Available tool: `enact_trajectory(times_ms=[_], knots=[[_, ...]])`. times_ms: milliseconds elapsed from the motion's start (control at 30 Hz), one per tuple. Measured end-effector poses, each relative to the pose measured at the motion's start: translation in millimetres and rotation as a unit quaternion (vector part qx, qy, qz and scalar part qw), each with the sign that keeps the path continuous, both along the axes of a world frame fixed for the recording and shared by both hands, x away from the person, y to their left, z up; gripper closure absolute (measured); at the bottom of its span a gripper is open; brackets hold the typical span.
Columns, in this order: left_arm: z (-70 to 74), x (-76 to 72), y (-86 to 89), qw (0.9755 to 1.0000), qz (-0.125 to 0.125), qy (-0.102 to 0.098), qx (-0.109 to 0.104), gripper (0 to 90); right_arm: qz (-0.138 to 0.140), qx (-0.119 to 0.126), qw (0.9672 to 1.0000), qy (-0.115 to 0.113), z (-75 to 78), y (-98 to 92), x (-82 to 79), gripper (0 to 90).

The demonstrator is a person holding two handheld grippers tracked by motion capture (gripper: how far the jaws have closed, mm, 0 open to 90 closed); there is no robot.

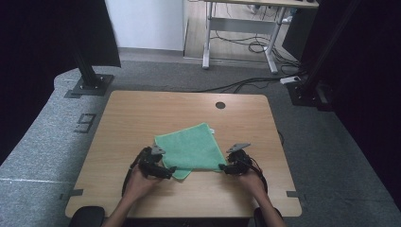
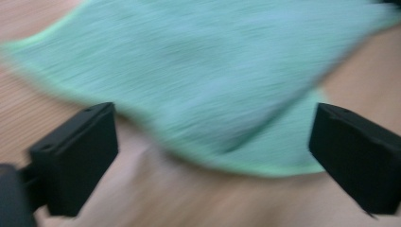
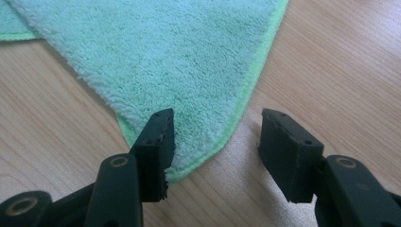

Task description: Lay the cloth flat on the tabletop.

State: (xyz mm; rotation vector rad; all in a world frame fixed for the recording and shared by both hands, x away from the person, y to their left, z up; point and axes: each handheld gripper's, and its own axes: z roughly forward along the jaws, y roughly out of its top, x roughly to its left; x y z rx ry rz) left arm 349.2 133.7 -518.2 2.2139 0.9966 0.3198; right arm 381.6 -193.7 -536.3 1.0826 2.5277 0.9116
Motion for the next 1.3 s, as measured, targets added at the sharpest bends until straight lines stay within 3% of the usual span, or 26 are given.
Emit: enact_trajectory(times_ms=[133,200,233,267,433,500,533,600,833,933,967,1067,1100,1167,1300], knots=[[-2.4,-13.7,-18.0,0.9983,-0.058,-0.001,-0.009,24.4,0.0,0.004,1.0,0.0,-0.4,-1.0,-0.6,45.2],[-3.0,-18.8,-19.7,0.9963,-0.084,0.002,-0.015,39.8,0.0,0.004,1.0,-0.001,-0.5,-1.0,-0.6,45.1],[-3.0,-18.8,-19.7,0.9963,-0.084,0.002,-0.015,45.4,0.0,0.004,1.0,-0.001,-0.5,-1.0,-0.6,45.1],[-4.6,-21.9,-19.8,0.9947,-0.102,0.009,-0.009,48.2,-0.001,0.005,1.0,-0.001,-0.7,-1.0,-0.7,45.0],[-15.5,-22.7,-20.2,0.9923,-0.12,0.022,0.017,69.0,0.001,0.005,1.0,-0.002,-0.8,-1.1,0.2,44.8],[-15.9,-23.1,-19.5,0.9923,-0.121,0.017,0.017,82.8,0.0,0.005,1.0,-0.001,-0.8,-1.1,0.2,44.8],[-13.4,-21.1,-16.6,0.9912,-0.129,0.028,0.012,87.9,0.0,0.006,1.0,-0.001,-0.8,-1.2,0.1,44.9],[-7.0,-20.8,-11.6,0.991,-0.131,0.027,0.013,89.0,0.0,0.005,1.0,0.0,-0.5,-1.6,0.3,45.3],[20.5,-23.9,27.1,0.9938,-0.108,0.017,-0.021,89.1,-0.006,0.004,1.0,0.006,0.4,-3.7,0.8,45.6],[18.6,-25.8,39.8,0.9928,-0.11,0.035,-0.032,87.0,-0.003,0.002,1.0,0.008,0.8,-2.9,0.2,45.1],[17.2,-27.0,42.1,0.9938,-0.104,0.028,-0.029,81.6,-0.003,0.001,0.9999,0.011,1.3,-2.1,-0.4,45.1],[15.4,-27.7,46.5,0.9949,-0.093,0.018,-0.035,51.5,-0.002,0.004,1.0,0.008,4.9,-2.1,-0.8,41.8],[15.7,-25.6,50.9,0.9958,-0.076,0.012,-0.049,46.0,-0.003,0.011,0.9999,0.006,7.2,-3.1,-0.1,40.7],[15.5,-21.9,52.6,0.9972,-0.051,0.01,-0.054,33.4,-0.01,0.018,0.9998,-0.004,12.6,-5.0,2.0,38.0],[5.9,-13.0,47.6,0.9998,-0.002,0.001,-0.022,19.8,-0.023,0.017,0.9994,-0.017,16.4,-4.5,10.7,29.1]])
